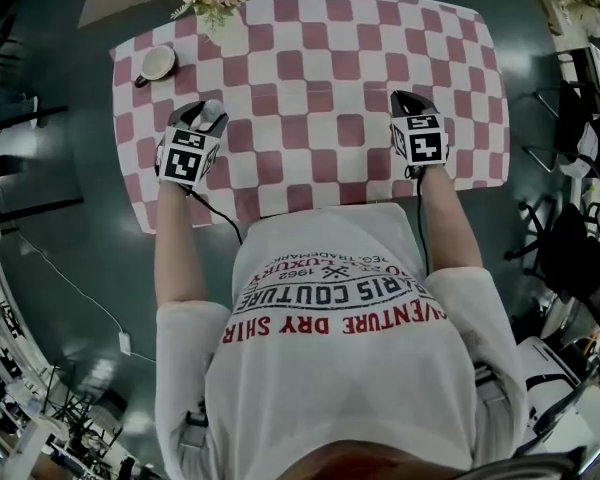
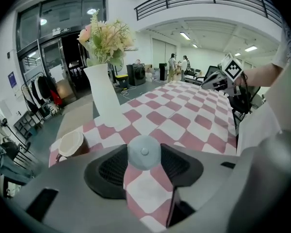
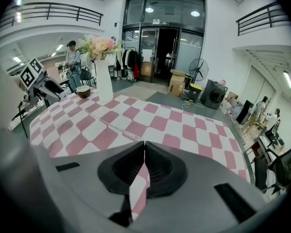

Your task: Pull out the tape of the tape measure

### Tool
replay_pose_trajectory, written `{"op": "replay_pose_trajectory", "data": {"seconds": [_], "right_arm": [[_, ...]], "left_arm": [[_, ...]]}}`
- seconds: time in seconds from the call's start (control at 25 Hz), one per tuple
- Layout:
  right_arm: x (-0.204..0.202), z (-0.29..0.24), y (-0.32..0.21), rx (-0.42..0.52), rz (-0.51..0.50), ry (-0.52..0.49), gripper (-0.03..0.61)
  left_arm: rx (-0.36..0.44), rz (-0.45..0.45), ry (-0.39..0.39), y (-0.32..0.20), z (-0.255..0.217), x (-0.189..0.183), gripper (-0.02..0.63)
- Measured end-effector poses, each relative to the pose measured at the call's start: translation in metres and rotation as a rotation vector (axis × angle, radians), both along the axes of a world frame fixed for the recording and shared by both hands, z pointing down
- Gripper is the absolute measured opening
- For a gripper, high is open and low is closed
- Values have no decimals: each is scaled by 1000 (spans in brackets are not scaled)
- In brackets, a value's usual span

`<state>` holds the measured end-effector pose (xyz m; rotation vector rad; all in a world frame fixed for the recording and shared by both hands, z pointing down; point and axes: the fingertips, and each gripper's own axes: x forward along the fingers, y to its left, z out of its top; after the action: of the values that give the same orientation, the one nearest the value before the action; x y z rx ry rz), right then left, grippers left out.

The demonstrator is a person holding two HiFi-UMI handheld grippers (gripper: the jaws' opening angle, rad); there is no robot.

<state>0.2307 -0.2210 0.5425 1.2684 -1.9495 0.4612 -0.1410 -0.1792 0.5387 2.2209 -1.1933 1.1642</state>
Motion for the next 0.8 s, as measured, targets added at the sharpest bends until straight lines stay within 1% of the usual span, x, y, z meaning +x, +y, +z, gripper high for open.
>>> {"op": "replay_pose_trajectory", "data": {"seconds": [0.28, 0.64, 0.8], "right_arm": [[-12, 23, 5, -58, -23, 3, 32], [-10, 76, 19, -179, -18, 19, 32], [-10, 97, 24, -224, -9, 29, 32]], "left_arm": [[-57, -2, 19, 3, 26, 7, 230], [-177, 5, 6, 18, 75, 7, 230], [-203, 3, 2, 19, 93, 8, 230]]}}
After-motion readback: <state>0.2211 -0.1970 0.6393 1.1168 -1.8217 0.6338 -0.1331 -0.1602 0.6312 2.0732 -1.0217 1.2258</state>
